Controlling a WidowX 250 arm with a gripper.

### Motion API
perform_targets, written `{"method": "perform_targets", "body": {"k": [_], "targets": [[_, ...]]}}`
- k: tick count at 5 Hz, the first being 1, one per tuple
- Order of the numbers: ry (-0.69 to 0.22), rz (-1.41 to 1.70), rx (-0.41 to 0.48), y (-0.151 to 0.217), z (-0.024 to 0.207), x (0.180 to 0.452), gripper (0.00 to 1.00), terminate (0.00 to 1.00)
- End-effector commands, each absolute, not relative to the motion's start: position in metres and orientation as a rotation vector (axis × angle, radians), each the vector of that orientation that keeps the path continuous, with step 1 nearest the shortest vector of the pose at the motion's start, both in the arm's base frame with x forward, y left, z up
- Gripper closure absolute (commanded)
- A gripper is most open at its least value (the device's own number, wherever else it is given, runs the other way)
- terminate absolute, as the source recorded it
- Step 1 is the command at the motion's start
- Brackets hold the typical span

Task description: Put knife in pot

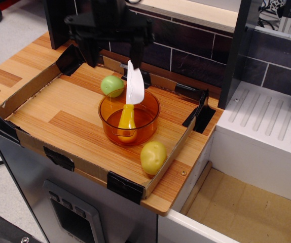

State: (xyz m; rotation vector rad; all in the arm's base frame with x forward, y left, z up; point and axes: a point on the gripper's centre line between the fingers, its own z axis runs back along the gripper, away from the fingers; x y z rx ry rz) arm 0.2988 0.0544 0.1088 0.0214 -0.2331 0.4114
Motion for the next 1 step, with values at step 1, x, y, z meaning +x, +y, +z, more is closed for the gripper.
{"method": "perform_targets", "body": {"k": [1], "targets": [[-0.294,0.414,0.019,0.0601,0.1276,0.3041,0.0,1.0]]}}
